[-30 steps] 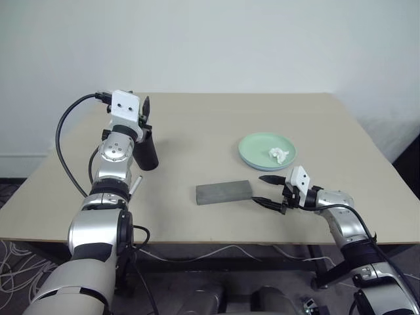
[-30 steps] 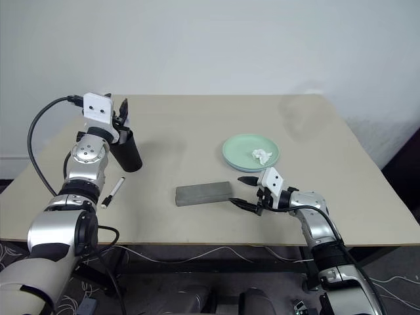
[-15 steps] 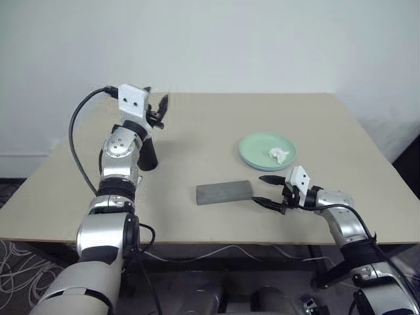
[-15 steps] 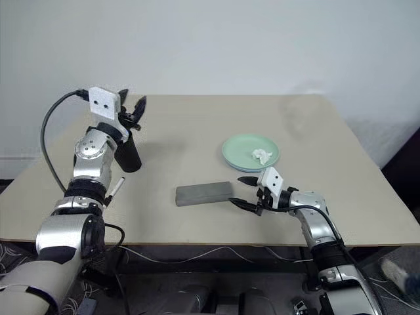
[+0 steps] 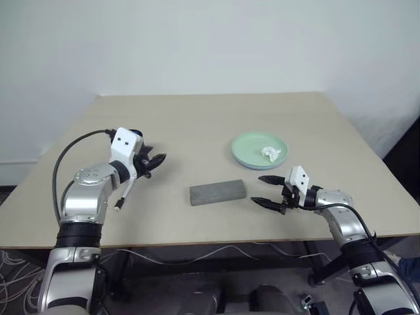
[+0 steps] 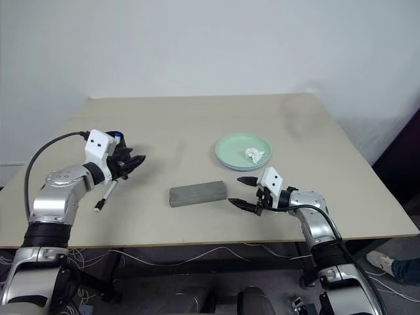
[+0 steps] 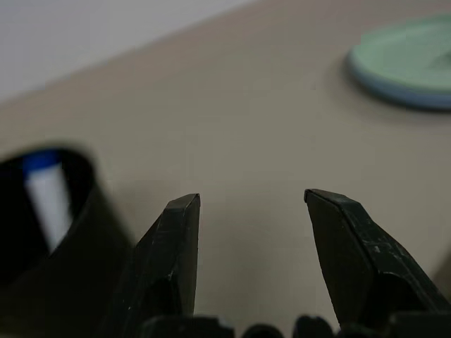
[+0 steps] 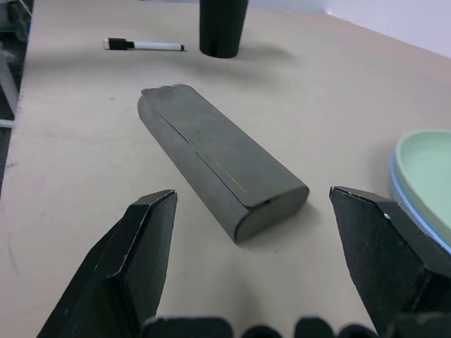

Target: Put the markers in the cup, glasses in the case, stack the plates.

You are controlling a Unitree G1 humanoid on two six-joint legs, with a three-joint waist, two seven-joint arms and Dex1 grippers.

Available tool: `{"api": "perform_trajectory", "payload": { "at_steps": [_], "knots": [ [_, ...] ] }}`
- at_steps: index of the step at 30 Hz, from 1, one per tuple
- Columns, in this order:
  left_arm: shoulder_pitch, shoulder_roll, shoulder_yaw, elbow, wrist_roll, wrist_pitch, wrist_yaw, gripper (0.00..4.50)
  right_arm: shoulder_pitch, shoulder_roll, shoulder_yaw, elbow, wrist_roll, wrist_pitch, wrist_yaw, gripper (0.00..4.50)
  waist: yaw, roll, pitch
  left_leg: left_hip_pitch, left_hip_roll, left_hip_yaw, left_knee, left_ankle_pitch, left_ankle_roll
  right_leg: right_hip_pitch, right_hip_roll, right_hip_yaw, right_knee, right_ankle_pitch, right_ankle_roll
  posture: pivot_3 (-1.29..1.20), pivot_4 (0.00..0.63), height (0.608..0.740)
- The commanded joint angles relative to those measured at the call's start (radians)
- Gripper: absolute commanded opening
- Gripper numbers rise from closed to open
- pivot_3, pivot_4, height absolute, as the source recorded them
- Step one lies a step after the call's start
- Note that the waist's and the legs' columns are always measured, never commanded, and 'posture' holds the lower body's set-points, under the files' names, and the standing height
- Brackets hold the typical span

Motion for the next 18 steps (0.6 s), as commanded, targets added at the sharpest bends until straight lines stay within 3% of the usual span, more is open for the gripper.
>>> {"api": "perform_trajectory", "payload": {
  "at_steps": [1,3,4,11,18],
  "knots": [
    [-0.001,0.018,0.063,-0.07,-0.025,0.175,0.074,3.59,-0.028,-0.002,-0.014,-0.014,0.007,-0.014,0.005,3.77,0.002,0.0,0.0,0.0,0.0,0.0,0.0,0.0,0.0,0.0,0.0,0.0,0.0,0.0,0.0,0.0,0.0,0.738],
    [0.004,0.02,0.063,-0.078,-0.014,0.222,0.094,4.31,-0.028,-0.002,-0.014,-0.013,0.007,-0.014,0.006,3.77,0.008,0.0,0.0,0.0,0.0,0.0,0.0,0.0,0.0,-0.001,0.0,0.0,0.0,0.0,0.0,0.0,0.0,0.738],
    [0.003,0.02,0.066,-0.065,-0.007,0.24,0.109,4.46,-0.029,-0.001,-0.014,-0.012,0.006,-0.014,0.007,3.77,0.011,0.0,0.0,0.0,0.0,0.0,0.0,0.0,0.0,-0.001,0.0,0.0,-0.001,0.0,0.0,0.0,0.0,0.738],
    [-0.039,0.011,0.059,0.107,0.053,0.293,0.232,4.46,-0.028,-0.001,-0.012,-0.014,0.002,-0.012,0.002,3.77,0.016,0.0,0.0,0.0,0.0,0.001,-0.002,0.0,0.0,-0.002,0.0,0.0,-0.001,0.0,0.0,0.0,0.0,0.738],
    [-0.115,-0.023,0.022,0.259,0.074,0.238,0.23,4.46,-0.021,0.001,-0.013,-0.017,0.001,-0.011,-0.007,3.77,0.023,0.0,0.0,0.0,0.0,0.001,-0.002,0.0,0.0,-0.001,-0.001,-0.001,-0.001,0.0,0.0,0.0,0.0,0.738]
  ]
}}
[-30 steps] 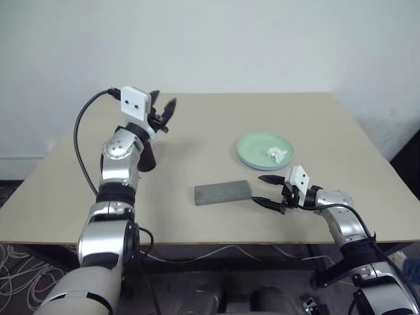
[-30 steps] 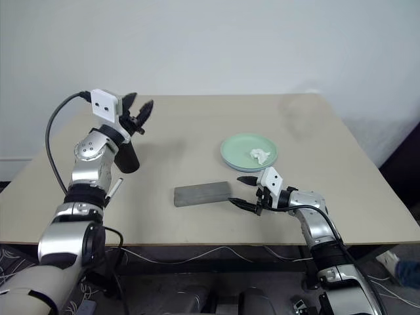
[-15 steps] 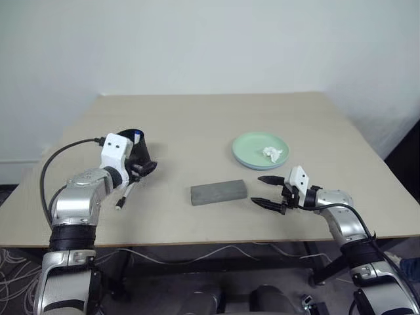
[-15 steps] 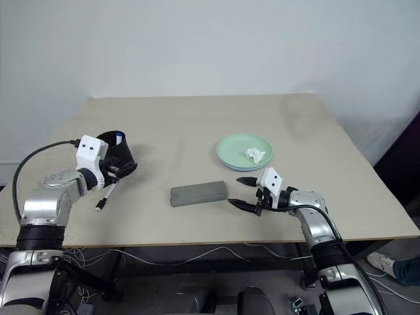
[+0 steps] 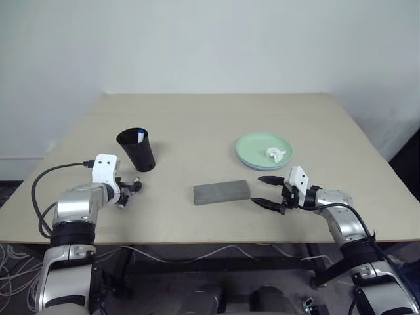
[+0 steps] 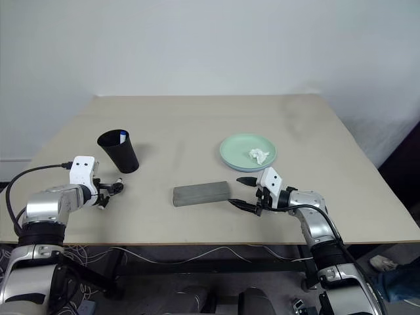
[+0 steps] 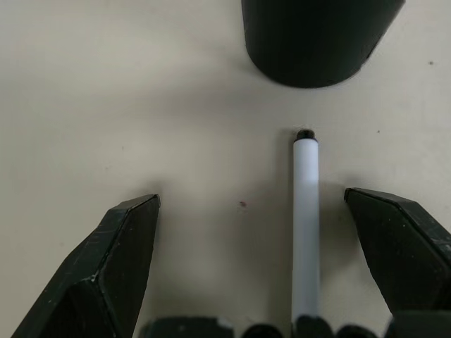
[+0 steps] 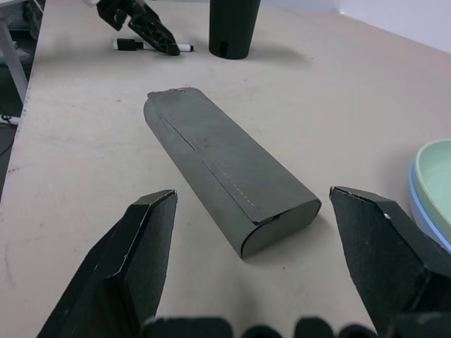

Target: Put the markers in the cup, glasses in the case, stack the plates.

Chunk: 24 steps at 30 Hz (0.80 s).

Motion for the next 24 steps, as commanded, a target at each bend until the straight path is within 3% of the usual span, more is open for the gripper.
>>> {"api": "perform_trajectory", "payload": {
  "at_steps": [1,5,8,19,24],
  "knots": [
    [-0.061,-0.012,-0.02,0.045,0.017,-0.045,-0.008,4.46,-0.016,-0.003,-0.015,-0.023,0.003,-0.01,-0.007,3.77,-0.001,0.0,0.0,0.0,0.0,0.0,0.0,0.0,0.0,0.0,0.0,0.0,0.0,0.0,0.0,0.0,0.0,0.738],
    [-0.103,-0.023,-0.028,0.107,0.018,-0.072,-0.026,4.46,-0.006,-0.004,-0.017,-0.037,0.003,-0.006,-0.014,3.77,-0.002,0.0,0.0,0.0,0.0,0.0,0.0,0.0,0.0,0.0,0.0,0.0,0.0,0.0,0.0,0.0,0.0,0.738],
    [-0.118,-0.024,-0.039,0.14,0.026,-0.084,-0.031,3.9,-0.001,-0.005,-0.019,-0.049,0.004,-0.001,-0.019,3.77,-0.003,0.0,0.0,0.0,0.0,0.0,0.0,0.0,0.0,-0.001,0.0,0.0,0.0,0.0,0.0,0.0,0.0,0.738],
    [-0.112,-0.023,-0.046,0.139,0.039,-0.091,-0.038,0.05,-0.002,-0.007,-0.02,-0.054,0.001,0.006,-0.027,3.77,-0.003,0.0,0.0,0.0,0.0,0.0,0.0,0.0,0.0,-0.001,0.0,0.0,0.0,0.0,0.0,0.0,0.0,0.738],
    [-0.088,-0.014,-0.063,0.067,0.036,-0.071,-0.069,0.05,-0.013,-0.004,-0.015,-0.067,0.0,0.02,-0.03,3.77,-0.003,0.0,0.0,0.0,0.0,0.0,0.0,0.0,0.0,-0.001,0.0,0.0,-0.001,0.0,0.0,0.0,0.0,0.738]
  ]
}}
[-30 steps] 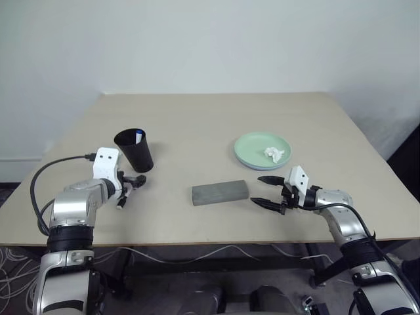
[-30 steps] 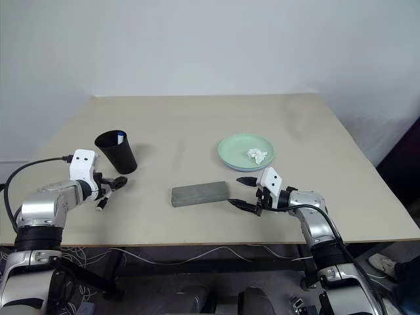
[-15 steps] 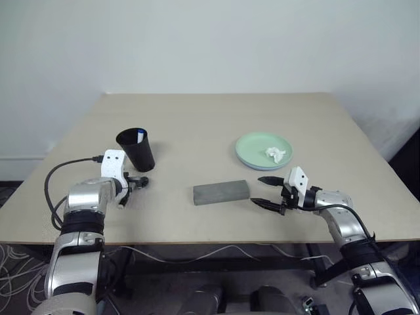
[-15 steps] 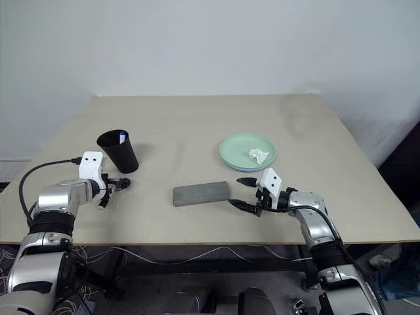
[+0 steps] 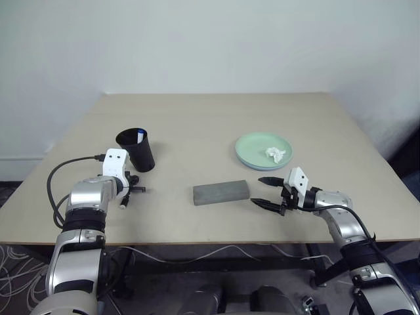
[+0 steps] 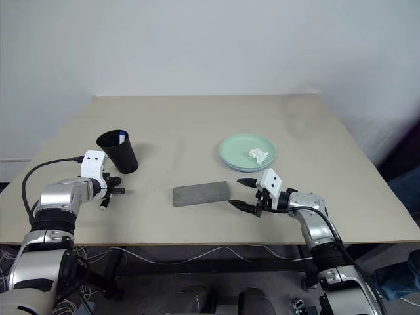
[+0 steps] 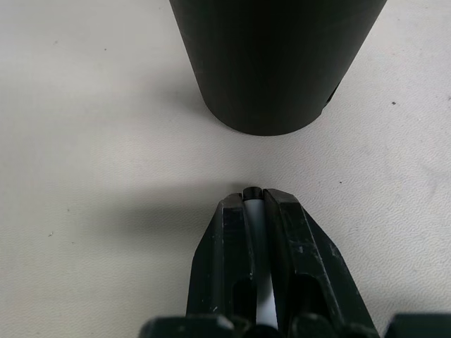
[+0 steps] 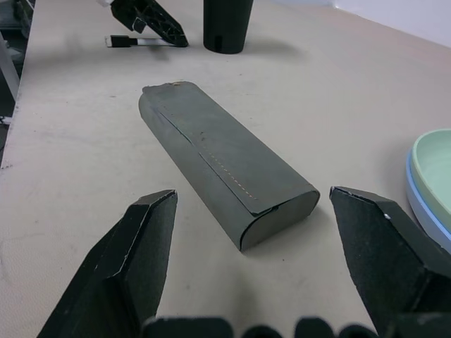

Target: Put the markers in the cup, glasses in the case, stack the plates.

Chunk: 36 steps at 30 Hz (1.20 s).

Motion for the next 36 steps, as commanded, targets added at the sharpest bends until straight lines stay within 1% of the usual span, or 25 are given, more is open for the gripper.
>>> {"api": "perform_trajectory", "payload": {
  "at_steps": [1,7,9,11,14,16,19,21,23,25,28,33,36],
  "knots": [
    [0.018,0.014,-0.04,-0.113,0.009,0.005,-0.054,0.05,-0.028,-0.004,-0.015,-0.056,0.009,0.007,-0.009,3.77,0.0,0.0,0.0,0.0,0.0,0.0,0.0,0.0,0.0,0.0,0.0,0.0,0.0,0.0,0.0,0.0,0.0,0.738],
    [0.097,0.021,-0.135,-0.367,-0.024,-0.046,-0.234,0.05,-0.034,-0.003,-0.011,-0.076,0.008,0.027,-0.016,3.77,0.0,0.0,0.0,-0.001,0.0,0.0,0.0,0.0,0.0,-0.001,0.0,0.001,-0.001,0.0,0.0,0.0,0.0,0.738],
    [0.11,0.015,-0.145,-0.426,-0.034,-0.071,-0.273,0.05,-0.036,-0.003,-0.011,-0.077,0.008,0.029,-0.018,3.77,0.0,0.0,0.0,-0.001,0.0,0.0,-0.001,0.0,0.0,-0.001,0.0,0.001,-0.002,0.0,0.0,0.0,0.0,0.738],
    [0.101,-0.008,-0.138,-0.462,-0.039,-0.172,-0.289,0.05,-0.036,-0.002,-0.011,-0.07,0.006,0.025,-0.019,3.77,0.0,0.0,0.0,-0.001,0.0,0.0,-0.001,0.0,0.0,-0.001,-0.001,0.001,-0.002,0.0,0.0,0.0,0.0,0.738],
    [0.049,-0.053,-0.096,-0.446,-0.059,-0.302,-0.272,0.05,-0.035,-0.002,-0.011,-0.068,0.005,0.024,-0.019,3.77,0.0,0.0,0.0,-0.001,0.0,0.0,-0.003,0.0,0.0,-0.001,-0.001,0.002,-0.002,-0.001,-0.002,0.0,0.0,0.738],
    [-0.018,-0.091,-0.067,-0.403,-0.058,-0.432,-0.236,0.05,-0.034,-0.003,-0.013,-0.065,0.004,0.021,-0.02,3.77,0.001,0.0,0.0,-0.001,0.0,0.0,-0.003,0.0,0.0,-0.001,-0.001,0.001,-0.002,-0.001,-0.002,0.0,0.0,0.738],
    [-0.088,-0.132,-0.04,-0.331,-0.051,-0.581,-0.198,0.05,-0.033,0.0,-0.014,-0.051,0.002,0.009,-0.02,3.77,0.0,-0.001,0.0,-0.001,0.0,0.0,-0.003,0.0,0.0,-0.001,-0.001,0.001,-0.002,0.0,0.0,0.0,0.0,0.738],
    [-0.14,-0.143,-0.038,-0.251,0.003,-0.733,-0.129,0.05,-0.033,0.003,-0.015,-0.037,-0.001,-0.003,-0.021,3.77,-0.001,-0.001,0.0,-0.001,0.0,0.001,-0.003,0.0,0.0,-0.001,-0.001,0.001,-0.003,0.0,0.0,0.0,0.0,0.738],
    [-0.179,-0.142,-0.039,-0.172,0.051,-0.843,-0.063,0.05,-0.034,0.005,-0.015,-0.027,-0.003,-0.011,-0.021,3.77,-0.001,-0.001,0.0,0.0,0.0,0.002,-0.003,0.0,0.0,-0.001,-0.001,0.0,-0.003,0.0,0.0,0.0,0.0,0.738],
    [-0.217,-0.136,-0.031,-0.085,0.08,-0.916,0.002,0.05,-0.034,0.006,-0.016,-0.019,-0.004,-0.018,-0.021,3.77,0.0,-0.001,0.0,0.0,0.0,0.002,-0.003,0.0,0.0,-0.001,0.0,0.001,-0.003,0.0,0.0,0.0,0.0,0.738],
    [-0.286,-0.095,-0.023,0.094,0.164,-1.031,0.177,0.05,-0.029,0.006,-0.02,-0.004,-0.003,-0.036,-0.023,3.77,0.0,-0.001,0.0,0.0,0.0,0.002,-0.003,0.0,0.0,-0.001,0.0,0.0,-0.003,0.0,0.001,0.0,0.0,0.738],
    [-0.331,-0.057,-0.058,0.292,0.25,-1.18,0.318,0.05,-0.019,0.005,-0.02,0.006,-0.002,-0.054,-0.024,3.77,0.001,-0.002,0.0,0.0,0.0,0.002,-0.002,0.0,0.0,-0.001,0.0,-0.001,-0.003,0.0,0.001,0.0,0.0,0.738],
    [-0.351,-0.051,-0.063,0.382,0.272,-1.223,0.368,0.05,-0.018,0.006,-0.019,0.009,-0.001,-0.058,-0.024,3.77,0.007,-0.002,0.0,0.0,-0.001,0.002,-0.001,0.0,0.0,-0.001,0.0,-0.002,-0.003,0.0,0.001,0.0,0.0,0.738]
  ]
}}
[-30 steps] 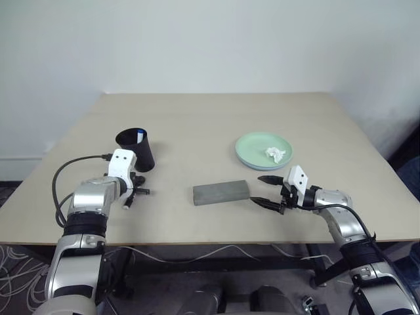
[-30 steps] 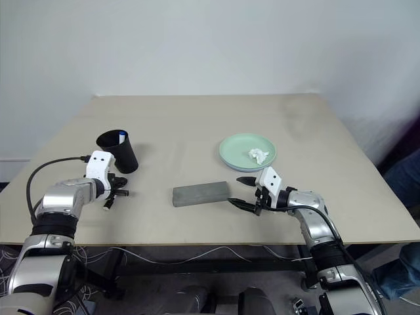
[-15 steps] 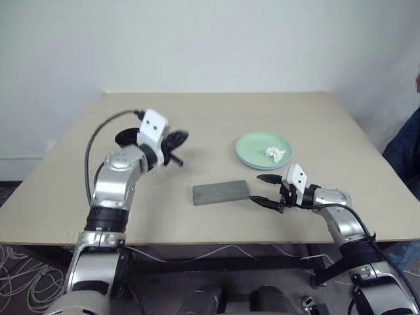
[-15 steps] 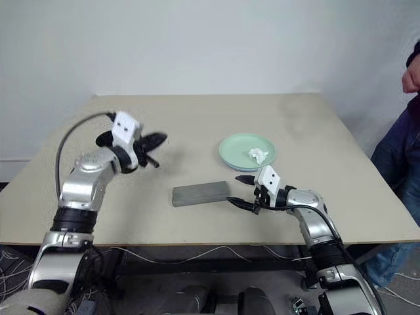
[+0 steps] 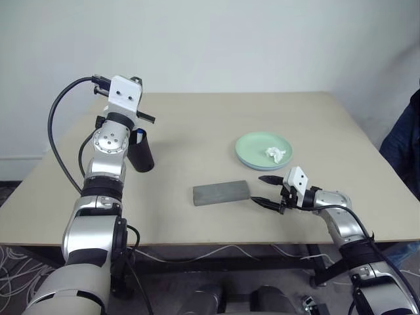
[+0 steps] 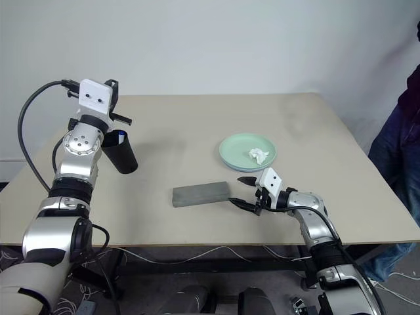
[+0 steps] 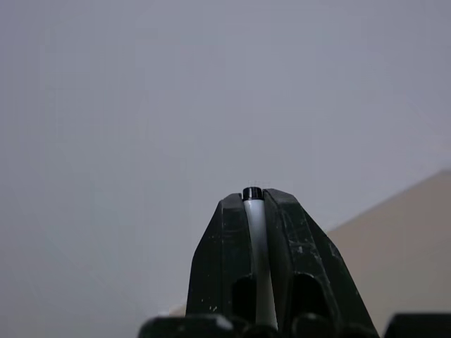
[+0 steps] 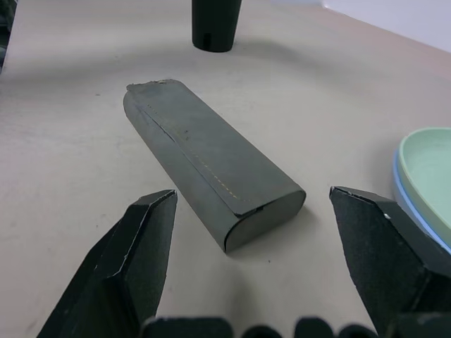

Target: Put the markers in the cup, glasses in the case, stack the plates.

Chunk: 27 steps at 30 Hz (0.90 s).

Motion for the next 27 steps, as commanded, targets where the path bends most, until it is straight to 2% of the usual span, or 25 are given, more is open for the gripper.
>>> {"api": "perform_trajectory", "payload": {
  "at_steps": [1,14,17,23,27],
  "knots": [
    [-0.052,0.014,-0.005,0.071,0.033,-0.062,0.059,0.05,-0.011,0.0,-0.021,-0.015,0.009,-0.023,-0.002,3.77,0.0,0.0,0.0,0.0,0.0,0.0,0.0,0.0,0.0,0.0,0.0,0.0,0.0,0.0,0.0,0.0,0.0,0.738],
    [-0.073,-0.016,-0.012,0.214,0.053,-0.102,0.089,0.05,-0.011,-0.003,-0.021,-0.012,0.012,-0.02,0.004,3.77,0.0,0.0,0.0,-0.001,0.0,0.0,0.003,0.0,0.0,0.0,0.0,-0.001,0.002,0.0,0.0,0.0,0.0,0.738],
    [-0.078,-0.021,-0.012,0.22,0.053,-0.105,0.092,0.91,-0.01,-0.004,-0.022,-0.014,0.012,-0.019,0.003,3.77,0.0,0.0,0.0,0.0,0.0,0.0,0.003,0.0,0.0,0.0,0.0,-0.001,0.002,0.0,0.0,0.0,0.0,0.738],
    [-0.082,-0.026,-0.013,0.22,0.06,-0.107,0.09,2.99,-0.007,-0.003,-0.021,-0.022,0.012,-0.015,-0.001,3.77,-0.001,0.0,0.0,0.0,0.0,0.0,0.003,0.0,0.0,0.0,0.0,-0.001,0.002,0.0,0.0,0.0,0.0,0.738],
    [-0.082,-0.027,-0.01,0.215,0.058,-0.109,0.089,2.99,-0.007,-0.003,-0.02,-0.024,0.012,-0.014,-0.002,3.77,-0.001,0.0,0.0,0.0,0.0,0.0,0.003,0.0,0.0,0.0,0.0,-0.001,0.002,0.0,0.0,0.0,0.0,0.738]
  ]
}}
